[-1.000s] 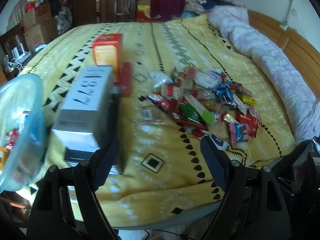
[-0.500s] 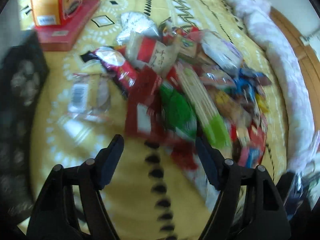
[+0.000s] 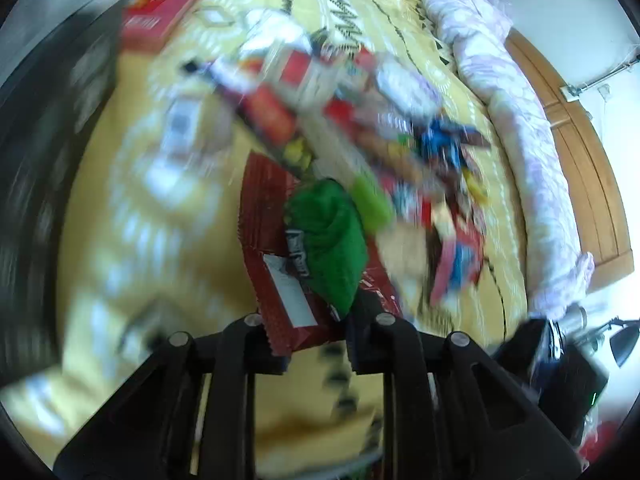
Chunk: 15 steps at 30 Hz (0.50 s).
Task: Organize snacks
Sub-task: 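Move both open tools back to the snack pile and approach the green pack with the left tool, then grasp the green pack with the right tool while the left tool grasps the red pack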
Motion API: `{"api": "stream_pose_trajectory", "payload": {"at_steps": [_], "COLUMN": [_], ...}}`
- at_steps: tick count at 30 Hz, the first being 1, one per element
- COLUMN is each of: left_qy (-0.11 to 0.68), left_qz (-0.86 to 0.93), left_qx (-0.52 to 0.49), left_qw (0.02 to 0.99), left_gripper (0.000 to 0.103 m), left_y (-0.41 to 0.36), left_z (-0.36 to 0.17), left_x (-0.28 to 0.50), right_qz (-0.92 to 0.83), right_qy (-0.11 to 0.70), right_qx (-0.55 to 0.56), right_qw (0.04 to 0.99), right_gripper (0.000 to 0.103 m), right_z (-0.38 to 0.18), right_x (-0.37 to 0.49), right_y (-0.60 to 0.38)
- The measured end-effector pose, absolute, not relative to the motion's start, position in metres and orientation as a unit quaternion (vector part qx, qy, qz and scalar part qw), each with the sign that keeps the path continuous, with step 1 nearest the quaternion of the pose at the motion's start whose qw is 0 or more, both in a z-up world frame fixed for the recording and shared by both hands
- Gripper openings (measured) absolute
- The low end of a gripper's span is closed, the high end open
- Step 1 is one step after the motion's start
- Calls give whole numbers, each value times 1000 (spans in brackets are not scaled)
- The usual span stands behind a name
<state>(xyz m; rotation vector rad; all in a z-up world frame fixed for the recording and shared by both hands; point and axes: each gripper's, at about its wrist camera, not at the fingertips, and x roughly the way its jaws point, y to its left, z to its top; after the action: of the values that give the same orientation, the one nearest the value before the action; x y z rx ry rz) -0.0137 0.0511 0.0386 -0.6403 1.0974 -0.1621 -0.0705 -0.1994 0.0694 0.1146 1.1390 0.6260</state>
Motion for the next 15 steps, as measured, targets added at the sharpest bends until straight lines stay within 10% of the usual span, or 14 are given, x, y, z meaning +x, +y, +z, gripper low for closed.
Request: {"api": "stream_pose_trajectory", "payload": {"at_steps": [7, 15], "left_qy": [508, 464], "left_qz": [-40, -3], "left_qx": [-244, -179], "left_qw": [825, 867], "left_gripper": [58, 59], "left_y": [51, 49], "left_z": [40, 65], "left_x": [-57, -64], "right_qz": [305, 313], "right_qy": [515, 500], "right_qx": [39, 41], "right_qw": [801, 807], "right_gripper": [70, 70], "right_z": [81, 99], "right_x": [-72, -68], "right_y": [-184, -173]}}
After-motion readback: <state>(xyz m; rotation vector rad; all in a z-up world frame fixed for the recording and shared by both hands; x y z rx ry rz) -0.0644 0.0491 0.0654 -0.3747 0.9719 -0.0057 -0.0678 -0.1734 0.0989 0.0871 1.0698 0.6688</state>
